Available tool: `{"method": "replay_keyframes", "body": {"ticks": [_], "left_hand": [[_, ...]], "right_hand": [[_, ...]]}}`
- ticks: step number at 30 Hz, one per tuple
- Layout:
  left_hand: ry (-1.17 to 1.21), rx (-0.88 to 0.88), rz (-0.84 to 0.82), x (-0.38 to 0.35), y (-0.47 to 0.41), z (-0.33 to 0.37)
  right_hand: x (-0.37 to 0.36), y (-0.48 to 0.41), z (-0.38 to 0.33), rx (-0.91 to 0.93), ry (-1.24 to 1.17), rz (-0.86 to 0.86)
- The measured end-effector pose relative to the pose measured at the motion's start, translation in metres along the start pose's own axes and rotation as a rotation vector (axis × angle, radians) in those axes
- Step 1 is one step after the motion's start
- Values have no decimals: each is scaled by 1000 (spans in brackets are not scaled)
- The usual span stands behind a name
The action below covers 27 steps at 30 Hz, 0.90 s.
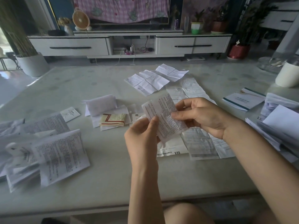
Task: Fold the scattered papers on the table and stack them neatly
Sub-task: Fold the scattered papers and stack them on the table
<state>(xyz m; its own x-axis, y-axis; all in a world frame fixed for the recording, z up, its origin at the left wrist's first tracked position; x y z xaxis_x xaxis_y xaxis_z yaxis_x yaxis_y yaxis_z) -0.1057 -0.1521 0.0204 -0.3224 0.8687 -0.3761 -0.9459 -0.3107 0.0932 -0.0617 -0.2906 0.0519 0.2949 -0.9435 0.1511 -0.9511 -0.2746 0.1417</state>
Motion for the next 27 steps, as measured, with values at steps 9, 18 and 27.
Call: {"method": "replay_keyframes", "body": {"ticks": [9,18,27], "left_hand": [[-60,-44,45,5,0,4],[130,171,11,0,1,-4],[-60,45,-89,-9,5,-3]], "right_hand": [[-7,0,1,1,-31,-77],[-3,-6,0,95,1,37],[-12,-2,-14,226,120,87]]}}
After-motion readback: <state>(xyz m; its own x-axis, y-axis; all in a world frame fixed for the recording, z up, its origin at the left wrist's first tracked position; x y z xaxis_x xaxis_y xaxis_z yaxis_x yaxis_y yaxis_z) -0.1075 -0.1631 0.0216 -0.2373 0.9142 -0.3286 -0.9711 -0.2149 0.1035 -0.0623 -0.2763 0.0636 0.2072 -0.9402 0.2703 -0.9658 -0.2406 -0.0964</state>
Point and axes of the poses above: each hand's wrist, its own y-axis away from the middle knuckle, its own x-axis out of the back of the hand, z = x × y, the point moved 7 cm from there along -y, towards the middle knuckle, and after that the axes turned 1 degree about y, right-handed, at the moved point
